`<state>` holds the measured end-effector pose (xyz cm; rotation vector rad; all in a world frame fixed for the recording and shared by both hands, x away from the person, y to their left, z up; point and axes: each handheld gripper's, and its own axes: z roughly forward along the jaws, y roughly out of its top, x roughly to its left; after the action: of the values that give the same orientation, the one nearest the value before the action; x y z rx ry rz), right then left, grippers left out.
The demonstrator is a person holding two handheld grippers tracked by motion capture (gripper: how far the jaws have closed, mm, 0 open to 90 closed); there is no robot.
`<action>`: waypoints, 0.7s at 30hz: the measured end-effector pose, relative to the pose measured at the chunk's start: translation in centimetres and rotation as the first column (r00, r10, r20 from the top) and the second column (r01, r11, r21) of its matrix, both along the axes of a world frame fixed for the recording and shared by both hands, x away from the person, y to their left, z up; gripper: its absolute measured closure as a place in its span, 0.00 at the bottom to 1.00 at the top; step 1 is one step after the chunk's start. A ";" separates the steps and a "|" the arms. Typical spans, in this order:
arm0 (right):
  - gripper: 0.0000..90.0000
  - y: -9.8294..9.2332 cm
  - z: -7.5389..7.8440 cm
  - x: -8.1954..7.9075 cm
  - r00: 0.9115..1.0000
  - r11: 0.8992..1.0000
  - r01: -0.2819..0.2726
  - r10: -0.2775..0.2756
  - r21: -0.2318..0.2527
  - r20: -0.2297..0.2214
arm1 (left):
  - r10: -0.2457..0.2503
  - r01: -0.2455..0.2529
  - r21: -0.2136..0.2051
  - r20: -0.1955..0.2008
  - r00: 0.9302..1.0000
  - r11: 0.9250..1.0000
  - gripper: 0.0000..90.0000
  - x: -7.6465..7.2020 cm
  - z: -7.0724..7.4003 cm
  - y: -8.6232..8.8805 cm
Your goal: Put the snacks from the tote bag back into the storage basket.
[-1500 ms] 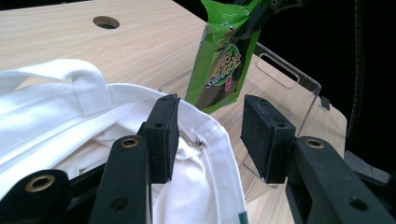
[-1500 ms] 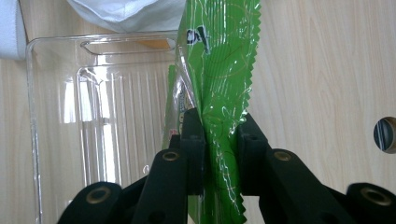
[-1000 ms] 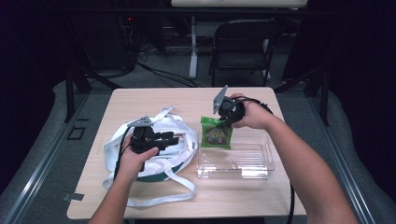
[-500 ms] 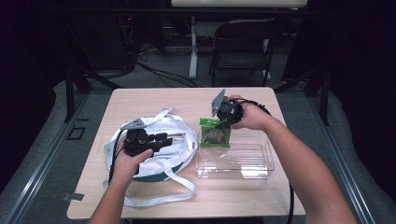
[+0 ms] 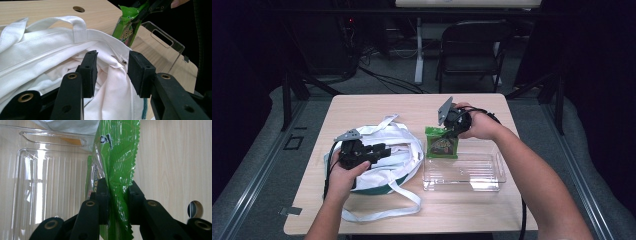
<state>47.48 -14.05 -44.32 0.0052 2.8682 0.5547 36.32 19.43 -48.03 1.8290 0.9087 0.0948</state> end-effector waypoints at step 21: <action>0.60 -0.3 0.5 0.2 0.991 0.992 0.122 -0.121 0.018 -0.047 | -0.003 0.003 -0.001 -0.014 1.000 1.000 0.66 0.1 -0.4 -0.2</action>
<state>47.70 -14.36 -43.87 0.1976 2.8815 0.5665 36.38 19.27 -48.40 1.8323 0.9149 0.0798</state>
